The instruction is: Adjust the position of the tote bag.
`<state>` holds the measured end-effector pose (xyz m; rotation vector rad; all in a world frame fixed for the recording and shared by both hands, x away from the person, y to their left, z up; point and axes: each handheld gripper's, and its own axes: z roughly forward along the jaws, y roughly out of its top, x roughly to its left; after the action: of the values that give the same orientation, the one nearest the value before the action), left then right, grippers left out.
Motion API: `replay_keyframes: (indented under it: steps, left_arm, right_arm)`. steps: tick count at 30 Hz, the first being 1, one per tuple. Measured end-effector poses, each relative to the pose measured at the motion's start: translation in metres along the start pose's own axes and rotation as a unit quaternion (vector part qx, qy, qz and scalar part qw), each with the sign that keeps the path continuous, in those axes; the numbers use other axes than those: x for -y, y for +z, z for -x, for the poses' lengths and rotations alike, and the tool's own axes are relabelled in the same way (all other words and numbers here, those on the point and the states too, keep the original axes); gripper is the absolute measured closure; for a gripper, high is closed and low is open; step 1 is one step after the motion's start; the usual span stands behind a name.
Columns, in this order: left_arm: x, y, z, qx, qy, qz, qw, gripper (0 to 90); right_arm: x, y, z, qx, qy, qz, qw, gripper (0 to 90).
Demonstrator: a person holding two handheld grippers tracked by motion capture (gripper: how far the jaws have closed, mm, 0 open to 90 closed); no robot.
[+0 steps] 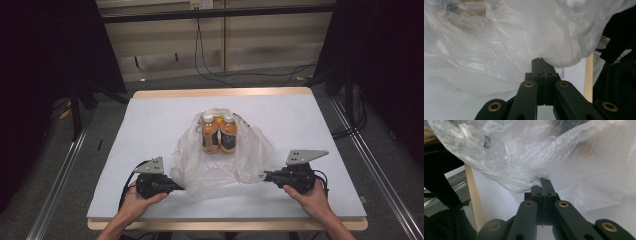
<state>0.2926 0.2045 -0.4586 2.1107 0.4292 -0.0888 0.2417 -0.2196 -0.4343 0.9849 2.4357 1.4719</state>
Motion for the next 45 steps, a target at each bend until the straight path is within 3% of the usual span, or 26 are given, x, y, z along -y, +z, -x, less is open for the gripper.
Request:
replay_keyframes:
  steps: [9,10,13,15,16,17,19,21,24,29,37,45]
  left_arm:
    - [0.002,0.001,0.0,0.005,-0.003,0.005,1.0,90.0]
    - [0.001,-0.001,0.002,0.005,-0.005,0.012,0.9999,89.7]
    - [0.001,-0.007,0.003,-0.005,-0.008,0.025,0.9996,80.5]
    - [0.001,-0.013,0.003,-0.012,-0.013,0.038,0.9991,76.0]
    - [0.001,-0.013,0.003,-0.012,-0.013,0.038,0.9991,72.6]
    - [-0.001,-0.018,0.004,-0.014,-0.013,0.048,0.9987,71.5]
    - [-0.003,-0.02,0.005,-0.02,-0.011,0.056,0.9982,70.9]
    - [-0.006,-0.024,0.007,-0.023,-0.007,0.062,0.9978,64.1]
    - [-0.009,-0.03,0.01,-0.031,-0.005,0.074,0.9967,59.5]
    - [-0.008,-0.043,0.015,-0.05,-0.01,0.095,0.9941,47.3]
    - [-0.02,-0.064,0.017,-0.072,-0.009,0.134,0.9882,37.5]
    - [-0.021,-0.075,0.016,-0.094,-0.013,0.151,0.984,29.5]
  right_arm:
    - [0.005,0.008,0.001,-0.004,-0.002,-0.013,0.9999,90.0]
    - [0.003,0.004,-0.002,-0.006,-0.005,-0.003,1.0,84.7]
    - [0.001,0.0,-0.005,-0.012,-0.006,0.011,0.9998,81.1]
    - [-0.001,-0.007,-0.008,-0.015,-0.008,0.029,0.9994,67.9]
    - [-0.001,-0.007,-0.008,-0.015,-0.008,0.029,0.9994,67.9]
    - [-0.002,-0.008,-0.009,-0.011,-0.009,0.031,0.9994,60.4]
    - [-0.002,-0.009,-0.01,-0.007,-0.01,0.033,0.9994,56.8]
    - [-0.004,-0.011,-0.011,0.005,-0.009,0.04,0.9992,50.6]
    - [-0.005,-0.014,-0.013,0.005,-0.011,0.045,0.9989,48.4]
    - [-0.009,-0.029,-0.018,0.016,-0.016,0.063,0.9978,42.9]
    - [-0.019,-0.045,-0.021,0.029,-0.018,0.09,0.9953,34.9]
    - [-0.021,-0.056,-0.021,0.041,-0.019,0.104,0.9936,29.5]
